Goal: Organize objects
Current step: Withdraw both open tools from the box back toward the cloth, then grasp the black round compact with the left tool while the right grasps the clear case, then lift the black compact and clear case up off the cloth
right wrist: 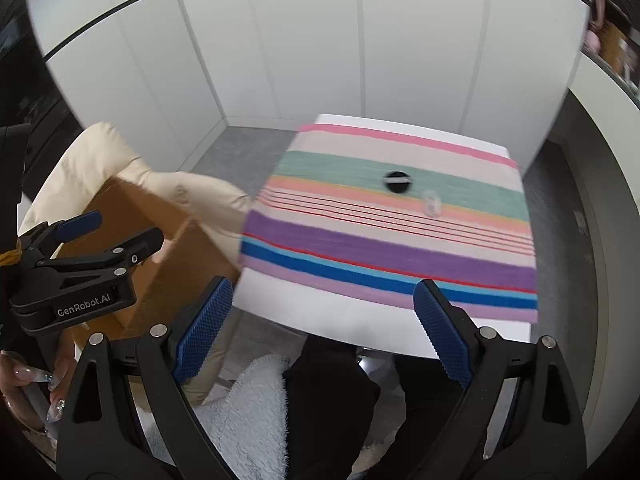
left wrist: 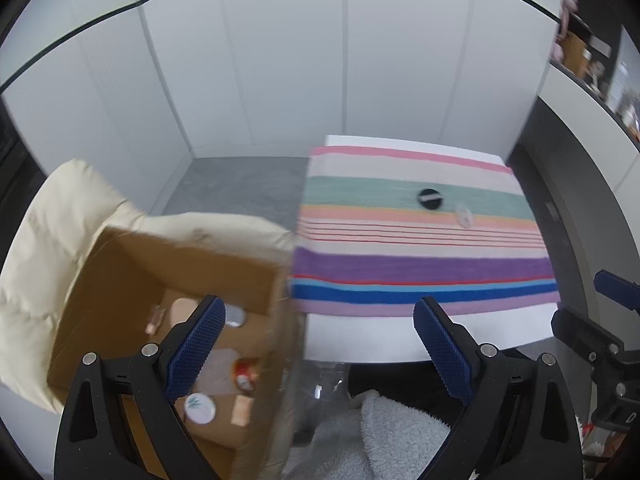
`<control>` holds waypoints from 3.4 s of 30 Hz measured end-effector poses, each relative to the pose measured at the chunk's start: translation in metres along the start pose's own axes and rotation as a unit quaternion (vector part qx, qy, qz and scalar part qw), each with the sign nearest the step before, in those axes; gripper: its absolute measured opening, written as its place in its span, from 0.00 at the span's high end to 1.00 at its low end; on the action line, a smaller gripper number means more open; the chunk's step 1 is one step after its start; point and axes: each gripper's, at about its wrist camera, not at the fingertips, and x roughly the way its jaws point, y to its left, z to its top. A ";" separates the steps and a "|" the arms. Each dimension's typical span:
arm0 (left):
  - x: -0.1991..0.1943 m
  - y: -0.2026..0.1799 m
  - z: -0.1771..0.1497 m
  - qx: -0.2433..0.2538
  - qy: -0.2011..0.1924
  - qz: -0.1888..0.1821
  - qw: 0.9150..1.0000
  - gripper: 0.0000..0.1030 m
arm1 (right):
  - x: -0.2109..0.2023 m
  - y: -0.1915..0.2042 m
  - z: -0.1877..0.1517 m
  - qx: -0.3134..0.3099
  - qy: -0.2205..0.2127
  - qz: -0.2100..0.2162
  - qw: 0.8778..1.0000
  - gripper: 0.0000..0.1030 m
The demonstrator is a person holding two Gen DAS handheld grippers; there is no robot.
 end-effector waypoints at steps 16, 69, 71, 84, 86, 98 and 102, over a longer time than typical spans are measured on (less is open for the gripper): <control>0.031 -0.080 0.025 0.069 0.014 -0.028 0.997 0.07 | 0.004 -0.101 -0.015 0.080 0.008 -0.036 0.996 0.09; 0.376 -0.225 0.131 0.020 0.076 -0.016 0.997 0.52 | 0.303 -0.255 0.074 0.086 0.001 -0.093 0.992 0.61; 0.370 -0.223 0.131 0.029 0.067 -0.014 0.997 0.53 | 0.303 -0.252 0.077 0.082 0.000 -0.093 0.992 0.61; 0.330 -0.204 0.142 0.035 0.043 -0.009 0.998 0.54 | 0.270 -0.259 0.075 0.075 -0.001 -0.093 0.993 0.61; 0.320 -0.202 0.144 0.034 0.037 -0.010 0.999 0.54 | 0.259 -0.249 0.076 0.070 -0.002 -0.095 0.993 0.61; 0.231 -0.178 0.173 0.023 -0.008 -0.007 1.000 0.54 | 0.184 -0.224 0.105 0.053 -0.042 -0.104 0.992 0.61; 0.183 -0.169 0.183 0.023 -0.035 -0.004 0.999 0.54 | 0.148 -0.209 0.118 0.040 -0.062 -0.107 0.992 0.61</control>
